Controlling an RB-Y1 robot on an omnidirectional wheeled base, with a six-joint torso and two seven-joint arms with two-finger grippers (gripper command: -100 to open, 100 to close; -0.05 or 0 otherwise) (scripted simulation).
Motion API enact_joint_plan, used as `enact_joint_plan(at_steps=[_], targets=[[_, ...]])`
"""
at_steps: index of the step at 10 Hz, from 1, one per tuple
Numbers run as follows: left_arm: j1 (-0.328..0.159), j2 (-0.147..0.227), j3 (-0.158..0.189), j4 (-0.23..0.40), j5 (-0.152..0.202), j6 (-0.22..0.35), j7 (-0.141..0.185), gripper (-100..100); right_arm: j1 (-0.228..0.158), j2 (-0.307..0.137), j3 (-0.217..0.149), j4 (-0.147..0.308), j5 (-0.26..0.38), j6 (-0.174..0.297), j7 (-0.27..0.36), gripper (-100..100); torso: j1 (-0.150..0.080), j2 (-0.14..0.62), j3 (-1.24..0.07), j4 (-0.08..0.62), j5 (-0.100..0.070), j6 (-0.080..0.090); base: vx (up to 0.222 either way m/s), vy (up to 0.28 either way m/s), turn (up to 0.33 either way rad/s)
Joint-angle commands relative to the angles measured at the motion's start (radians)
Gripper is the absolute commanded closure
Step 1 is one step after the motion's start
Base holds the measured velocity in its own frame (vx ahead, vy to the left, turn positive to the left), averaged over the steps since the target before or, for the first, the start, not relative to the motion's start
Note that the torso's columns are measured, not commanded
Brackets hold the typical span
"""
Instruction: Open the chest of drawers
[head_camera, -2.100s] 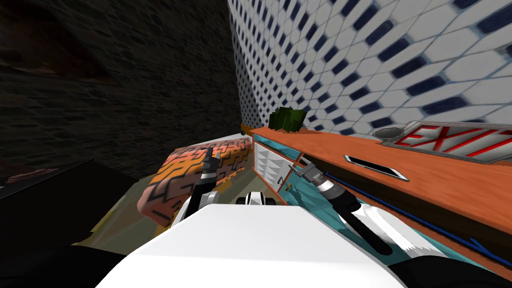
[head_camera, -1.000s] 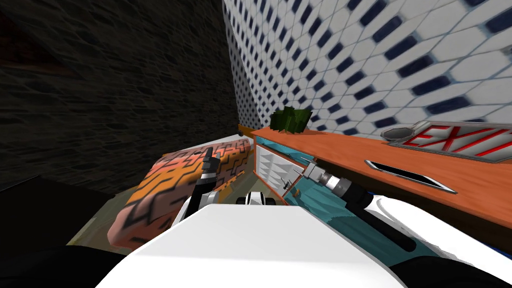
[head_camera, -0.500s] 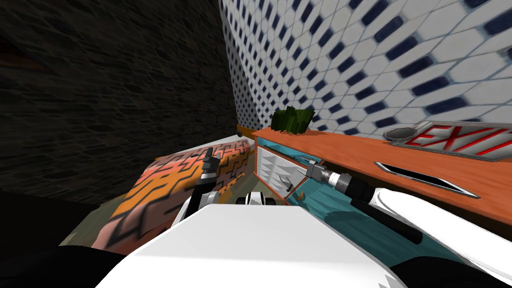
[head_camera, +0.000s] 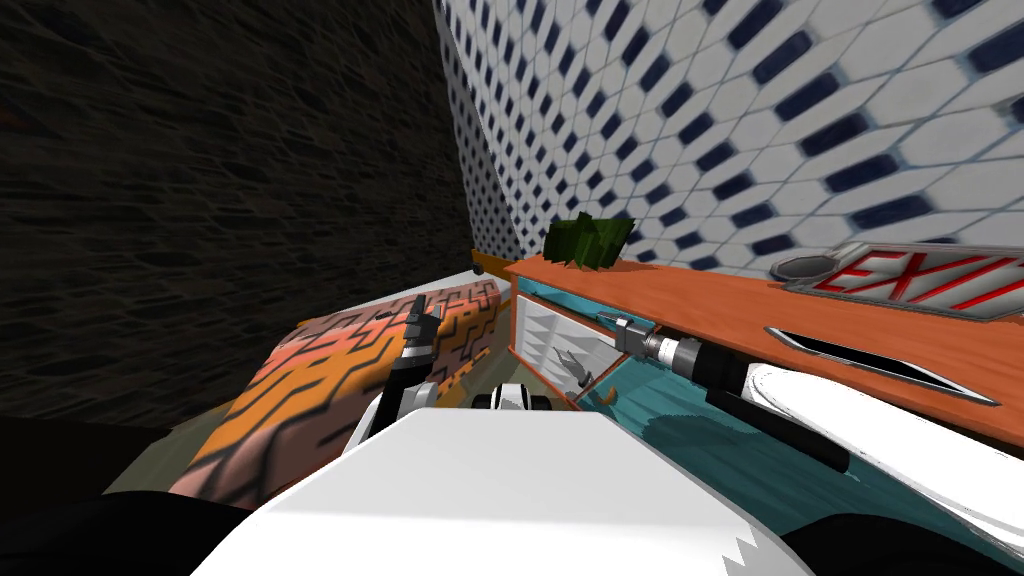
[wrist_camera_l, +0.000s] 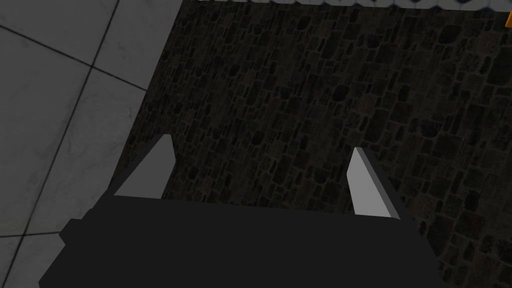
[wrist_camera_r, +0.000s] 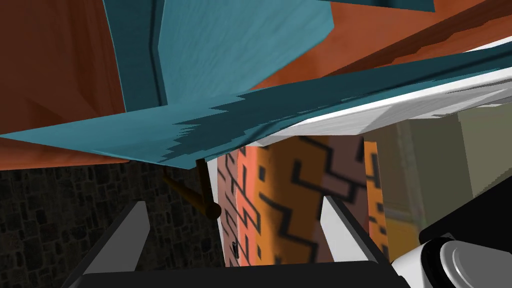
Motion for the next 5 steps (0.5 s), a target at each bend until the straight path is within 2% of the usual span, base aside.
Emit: enact_joint_plan(at_steps=[1,2,3,5], targets=[[0.0,0.0,0.0,0.0,0.0,0.0,0.0,0,0.0,-0.002,-0.001,0.0,0.002,0.0,0.002,-100,-0.001,0.001,0.001,0.0,0.0,0.0,0.004,0.005,0.001],[0.0,0.0,0.0,0.0,0.0,0.0,0.0,0,0.0,-0.001,-0.001,0.0,0.001,0.0,0.002,100,-0.002,0.001,0.001,0.0,-0.001,0.0,0.0,0.0,0.0],[0.0,0.0,0.0,0.0,0.0,0.0,0.0,0,0.01,-0.006,-0.009,-0.019,0.002,0.0,-0.003,100,-0.001,0.0,0.0,0.0,0.0,0.0,-0.046,0.075,-0.082],[0.0,0.0,0.0,0.0,0.0,0.0,0.0,0,0.018,-0.01,-0.015,-0.034,0.002,0.0,-0.007,100,0.0,0.001,0.002,-0.004,-0.004,0.001,-0.14,0.131,-0.078]])
